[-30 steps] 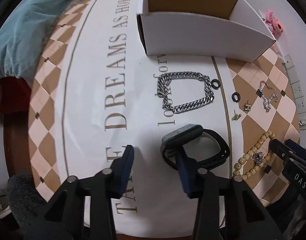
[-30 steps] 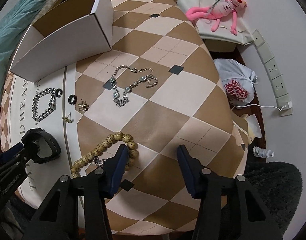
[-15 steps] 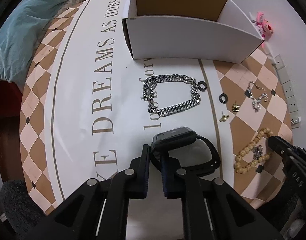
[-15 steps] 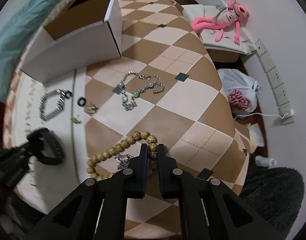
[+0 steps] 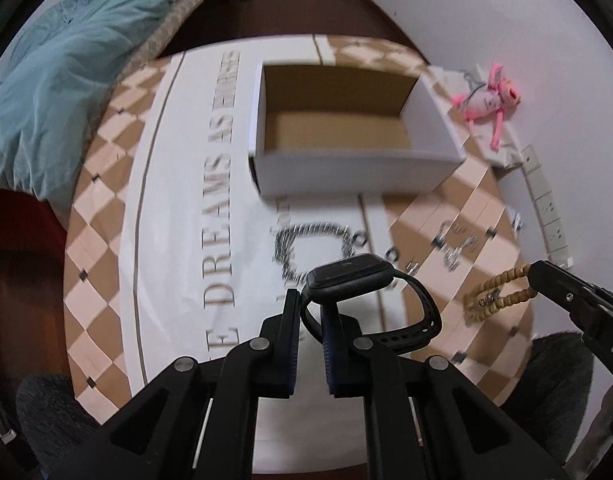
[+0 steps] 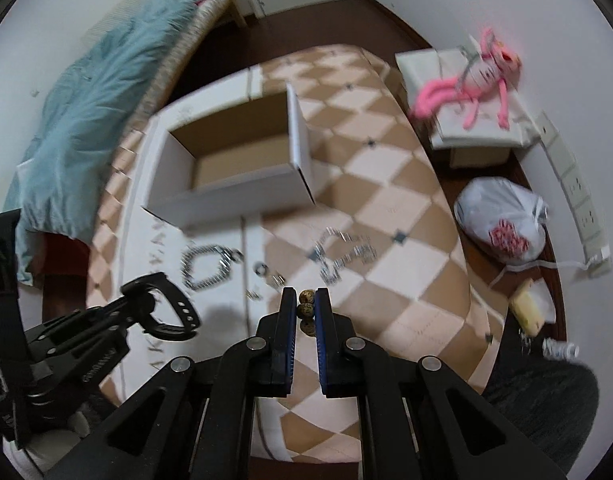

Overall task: Organize jewelry
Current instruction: 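Grasp the black watch band with the left tool while the right tool grasps the wooden bead bracelet, then carry the watch band and bead bracelet over the white box while both tools open to drop them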

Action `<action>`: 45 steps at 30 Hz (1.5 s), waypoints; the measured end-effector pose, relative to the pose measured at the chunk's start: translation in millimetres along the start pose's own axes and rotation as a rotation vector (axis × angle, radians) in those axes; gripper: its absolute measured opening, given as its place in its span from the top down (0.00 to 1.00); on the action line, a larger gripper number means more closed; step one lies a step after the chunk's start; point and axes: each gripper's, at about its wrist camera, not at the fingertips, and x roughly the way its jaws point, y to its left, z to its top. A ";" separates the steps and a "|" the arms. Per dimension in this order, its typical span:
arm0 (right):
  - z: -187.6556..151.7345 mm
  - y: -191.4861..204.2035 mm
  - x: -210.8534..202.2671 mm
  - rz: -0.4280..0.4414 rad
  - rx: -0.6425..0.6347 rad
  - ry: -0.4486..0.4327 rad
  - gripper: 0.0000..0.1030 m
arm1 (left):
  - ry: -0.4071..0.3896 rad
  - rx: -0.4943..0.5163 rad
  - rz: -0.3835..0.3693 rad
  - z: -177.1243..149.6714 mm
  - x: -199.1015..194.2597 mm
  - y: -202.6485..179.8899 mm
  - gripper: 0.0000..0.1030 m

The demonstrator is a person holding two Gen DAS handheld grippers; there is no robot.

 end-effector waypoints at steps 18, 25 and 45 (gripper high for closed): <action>141.0 52.8 -21.8 0.128 -0.111 -0.159 0.91 | -0.133 -0.064 -0.027 121.1 -12.9 0.7 0.93; 167.6 60.8 33.9 0.140 -0.117 -0.036 0.91 | -0.058 -0.073 -0.043 153.0 21.0 8.6 0.92; 169.6 33.9 78.1 -0.048 -0.130 0.075 0.25 | -0.088 -0.099 0.124 164.3 27.6 23.3 0.11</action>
